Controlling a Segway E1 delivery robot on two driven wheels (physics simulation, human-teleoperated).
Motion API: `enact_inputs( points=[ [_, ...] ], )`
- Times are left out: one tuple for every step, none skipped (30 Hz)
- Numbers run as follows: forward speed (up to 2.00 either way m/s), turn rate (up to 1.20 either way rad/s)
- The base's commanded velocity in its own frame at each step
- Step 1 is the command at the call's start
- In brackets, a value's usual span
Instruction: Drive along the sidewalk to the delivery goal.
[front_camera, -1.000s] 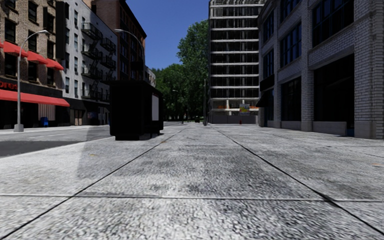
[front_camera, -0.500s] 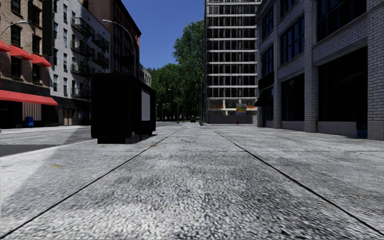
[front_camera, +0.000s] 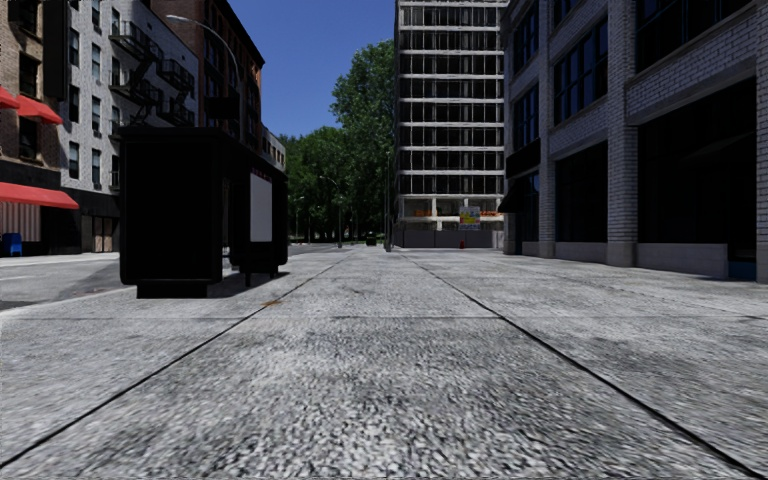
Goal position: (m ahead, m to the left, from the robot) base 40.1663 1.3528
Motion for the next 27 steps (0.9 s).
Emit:
enact_inputs(
  points=[
    [2.0, 0.0],
    [2.0, 0.0],
    [2.0, 0.0],
    [2.0, 0.0],
    [2.0, 0.0],
    [2.0, 0.0],
    [2.0, 0.0],
    [2.0, 0.0],
    [2.0, 0.0],
    [2.0, 0.0],
    [2.0, 0.0],
    [2.0, 0.0],
    [2.0, 0.0],
    [2.0, 0.0],
    [2.0, 0.0],
    [2.0, 0.0],
    [2.0, 0.0],
    [2.0, 0.0],
    [2.0, 0.0],
    [2.0, 0.0],
    [2.0, 0.0],
    [2.0, 0.0],
    [2.0, 0.0],
    [2.0, 0.0],
    [2.0, 0.0],
    [2.0, 0.0],
    [2.0, 0.0]
  ],
)
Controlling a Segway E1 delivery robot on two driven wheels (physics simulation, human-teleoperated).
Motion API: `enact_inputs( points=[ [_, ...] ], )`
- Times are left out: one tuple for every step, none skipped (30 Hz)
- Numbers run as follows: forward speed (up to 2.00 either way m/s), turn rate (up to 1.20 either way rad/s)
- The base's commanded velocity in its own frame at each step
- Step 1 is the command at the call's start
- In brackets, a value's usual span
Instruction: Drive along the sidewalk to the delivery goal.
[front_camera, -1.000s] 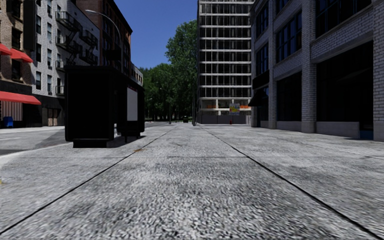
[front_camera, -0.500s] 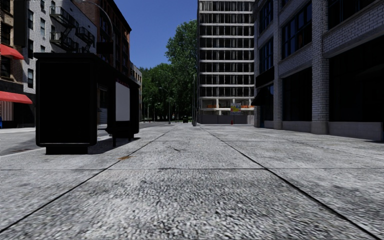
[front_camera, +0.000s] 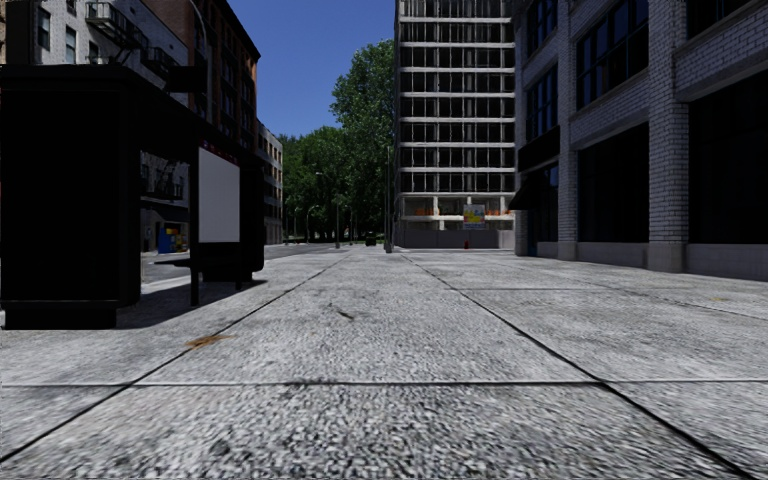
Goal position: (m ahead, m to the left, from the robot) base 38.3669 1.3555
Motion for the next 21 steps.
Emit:
enact_inputs(
  points=[
    [2.0, 0.0],
    [2.0, 0.0],
    [2.0, 0.0],
    [2.0, 0.0],
    [2.0, 0.0],
    [2.0, 0.0],
    [2.0, 0.0],
    [2.0, 0.0],
    [2.0, 0.0],
    [2.0, 0.0],
    [2.0, 0.0],
    [2.0, 0.0],
    [2.0, 0.0],
    [2.0, 0.0],
    [2.0, 0.0],
    [2.0, 0.0],
    [2.0, 0.0],
    [2.0, 0.0],
    [2.0, 0.0],
    [2.0, 0.0],
    [2.0, 0.0]
  ],
)
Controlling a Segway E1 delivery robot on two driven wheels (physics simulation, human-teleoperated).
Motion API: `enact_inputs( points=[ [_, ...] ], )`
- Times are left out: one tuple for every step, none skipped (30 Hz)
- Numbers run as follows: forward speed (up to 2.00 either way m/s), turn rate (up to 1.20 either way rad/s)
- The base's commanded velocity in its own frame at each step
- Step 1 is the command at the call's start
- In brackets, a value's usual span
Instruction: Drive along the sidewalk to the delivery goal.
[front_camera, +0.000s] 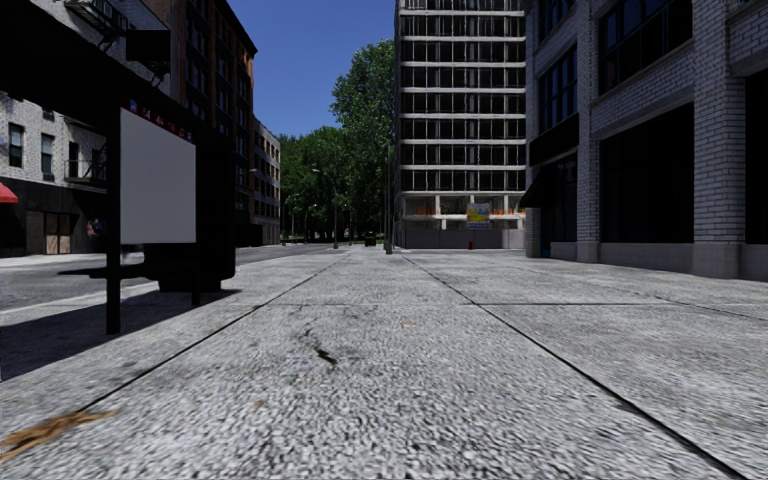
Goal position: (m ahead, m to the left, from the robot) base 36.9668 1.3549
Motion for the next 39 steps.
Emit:
enact_inputs(
  points=[
    [2.0, 0.0],
    [2.0, 0.0],
    [2.0, 0.0],
    [2.0, 0.0],
    [2.0, 0.0],
    [2.0, 0.0],
    [2.0, 0.0],
    [2.0, 0.0],
    [2.0, 0.0],
    [2.0, 0.0],
    [2.0, 0.0],
    [2.0, 0.0],
    [2.0, 0.0],
    [2.0, 0.0],
    [2.0, 0.0],
    [2.0, 0.0],
    [2.0, 0.0],
    [2.0, 0.0],
    [2.0, 0.0],
    [2.0, 0.0],
    [2.0, 0.0],
    [2.0, 0.0],
    [2.0, 0.0],
    [2.0, 0.0],
    [2.0, 0.0],
    [2.0, 0.0],
    [2.0, 0.0],
    [2.0, 0.0],
    [2.0, 0.0],
    [2.0, 0.0],
    [2.0, 0.0],
    [2.0, 0.0],
    [2.0, 0.0],
    [2.0, 0.0],
    [2.0, 0.0],
    [2.0, 0.0],
    [2.0, 0.0],
    [2.0, 0.0],
    [2.0, 0.0]
  ],
)
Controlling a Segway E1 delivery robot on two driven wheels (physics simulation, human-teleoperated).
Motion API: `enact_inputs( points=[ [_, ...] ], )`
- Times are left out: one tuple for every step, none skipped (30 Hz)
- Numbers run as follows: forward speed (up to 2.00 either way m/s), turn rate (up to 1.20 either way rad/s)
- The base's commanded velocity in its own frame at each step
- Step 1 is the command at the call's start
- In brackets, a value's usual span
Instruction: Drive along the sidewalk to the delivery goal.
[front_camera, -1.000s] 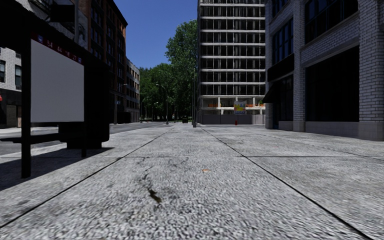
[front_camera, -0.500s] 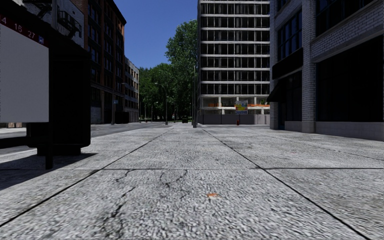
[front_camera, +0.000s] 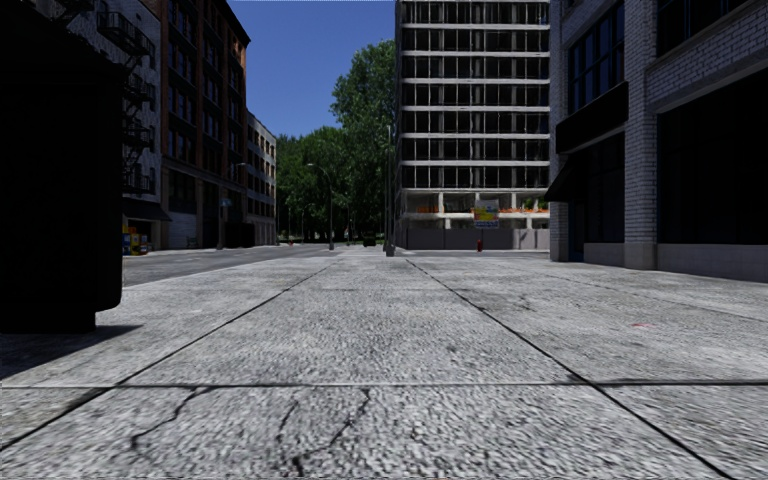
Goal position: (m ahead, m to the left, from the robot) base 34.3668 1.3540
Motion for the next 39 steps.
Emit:
enact_inputs(
  points=[
    [2.0, 0.0],
    [2.0, 0.0],
    [2.0, 0.0],
    [2.0, 0.0],
    [2.0, 0.0],
    [2.0, 0.0],
    [2.0, 0.0],
    [2.0, 0.0],
    [2.0, 0.0],
    [2.0, 0.0],
    [2.0, 0.0],
    [2.0, 0.0],
    [2.0, 0.0],
    [2.0, 0.0],
    [2.0, 0.0],
    [2.0, 0.0],
    [2.0, 0.0],
    [2.0, 0.0],
    [2.0, 0.0],
    [2.0, 0.0],
    [2.0, 0.0],
    [2.0, 0.0],
    [2.0, 0.0],
    [2.0, 0.0],
    [2.0, 0.0],
    [2.0, 0.0],
    [2.0, 0.0],
    [2.0, 0.0],
    [2.0, 0.0],
    [2.0, 0.0],
    [2.0, 0.0],
    [2.0, 0.0],
    [2.0, 0.0],
    [2.0, 0.0],
    [2.0, 0.0],
    [2.0, 0.0],
    [2.0, 0.0],
    [2.0, 0.0],
    [2.0, 0.0]
  ],
)
